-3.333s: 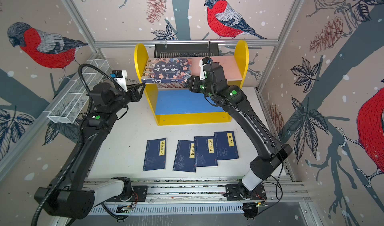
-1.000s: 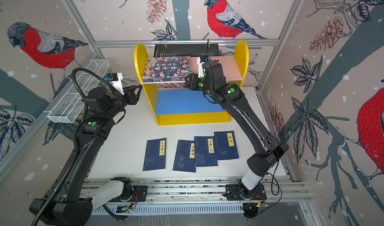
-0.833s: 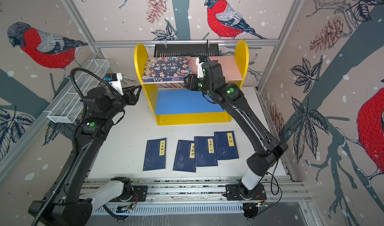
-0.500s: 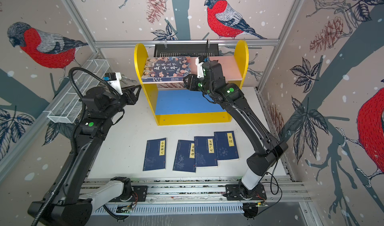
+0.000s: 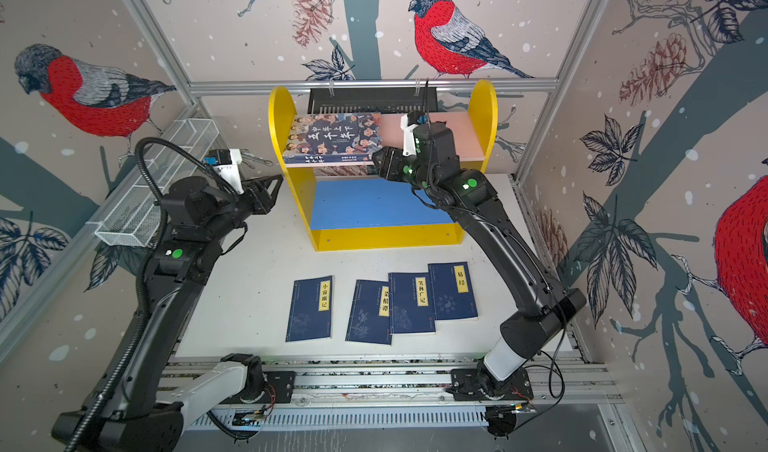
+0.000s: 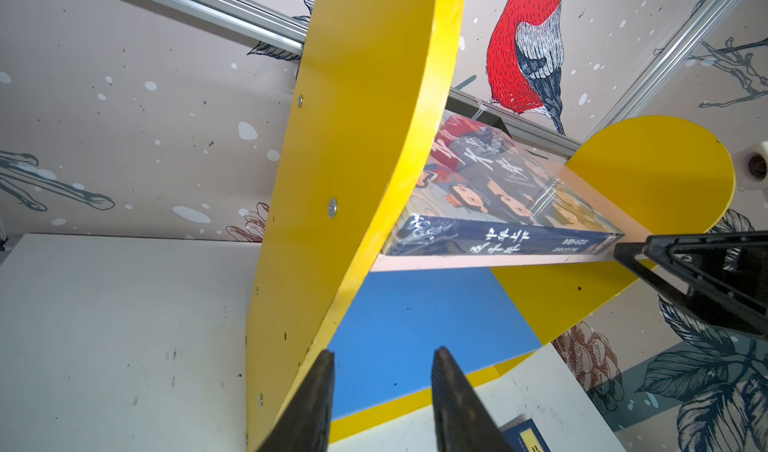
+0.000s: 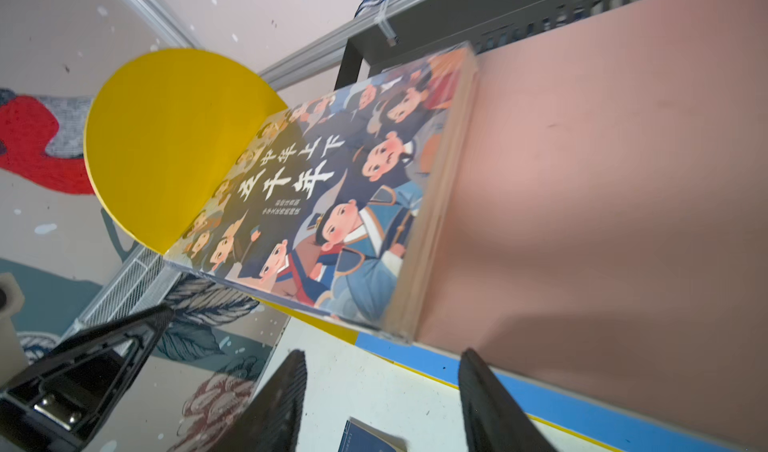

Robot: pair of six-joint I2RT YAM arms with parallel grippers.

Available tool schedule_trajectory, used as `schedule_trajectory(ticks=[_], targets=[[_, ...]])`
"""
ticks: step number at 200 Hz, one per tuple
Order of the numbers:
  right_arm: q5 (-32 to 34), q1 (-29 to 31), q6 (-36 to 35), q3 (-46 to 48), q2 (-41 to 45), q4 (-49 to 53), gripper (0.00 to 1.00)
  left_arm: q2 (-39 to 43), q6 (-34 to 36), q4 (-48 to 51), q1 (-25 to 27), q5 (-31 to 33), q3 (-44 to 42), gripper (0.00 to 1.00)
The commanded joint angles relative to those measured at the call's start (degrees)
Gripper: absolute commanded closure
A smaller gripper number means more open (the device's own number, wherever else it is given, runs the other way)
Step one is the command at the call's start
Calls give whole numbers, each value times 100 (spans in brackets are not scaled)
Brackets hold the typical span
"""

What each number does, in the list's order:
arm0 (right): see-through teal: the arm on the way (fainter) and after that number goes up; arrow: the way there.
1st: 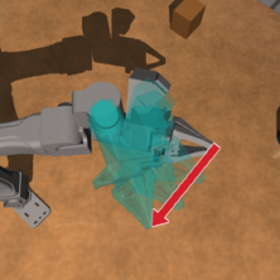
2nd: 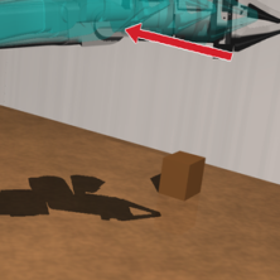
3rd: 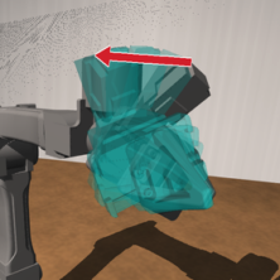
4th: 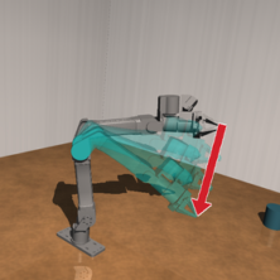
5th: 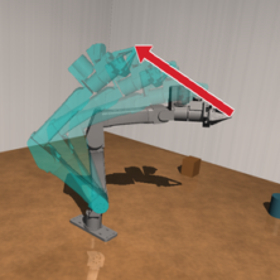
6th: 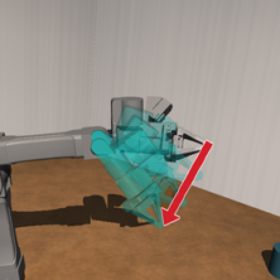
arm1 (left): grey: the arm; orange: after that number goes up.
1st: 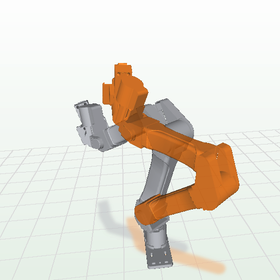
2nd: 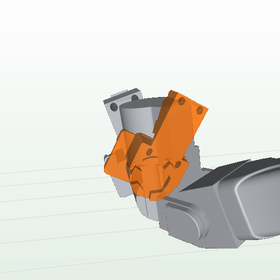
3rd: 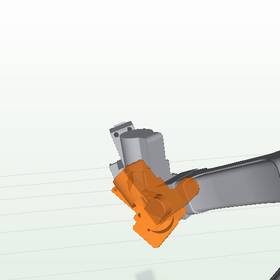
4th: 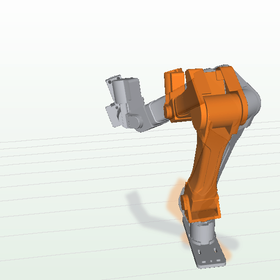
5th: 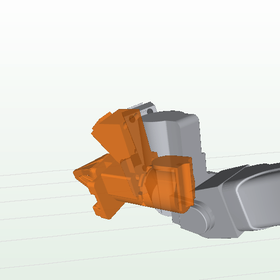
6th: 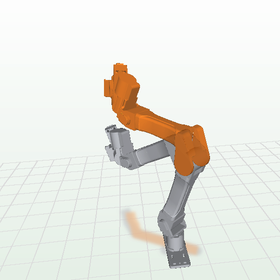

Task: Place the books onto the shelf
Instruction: 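Withdraw both grippers from the shelf and lower them toward the blue books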

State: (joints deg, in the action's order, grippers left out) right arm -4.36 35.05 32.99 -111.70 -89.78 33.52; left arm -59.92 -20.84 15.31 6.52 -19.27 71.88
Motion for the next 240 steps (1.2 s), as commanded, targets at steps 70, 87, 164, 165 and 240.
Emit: schedule_trajectory(ticks=[70, 87, 164, 165, 240], targets=[[403, 579, 526, 3077, 3123, -610, 42, 678, -1265, 610, -11, -1330, -1736, 42], [628, 875, 829, 3883, 3684, -577, 42, 727, -1474, 486, -11, -1475, -2131, 41], [788, 1233, 2677, 6882, 4739, -878, 41, 610, -1649, -190, 45, -2132, -3476, 40], [779, 1233, 2695, 6921, 4740, -884, 41, 599, -1637, -197, 48, -2137, -3477, 40], [773, 673, 3472, 8546, 4574, -1411, 40, -170, -1508, -880, 865, -2334, -3570, 39]])
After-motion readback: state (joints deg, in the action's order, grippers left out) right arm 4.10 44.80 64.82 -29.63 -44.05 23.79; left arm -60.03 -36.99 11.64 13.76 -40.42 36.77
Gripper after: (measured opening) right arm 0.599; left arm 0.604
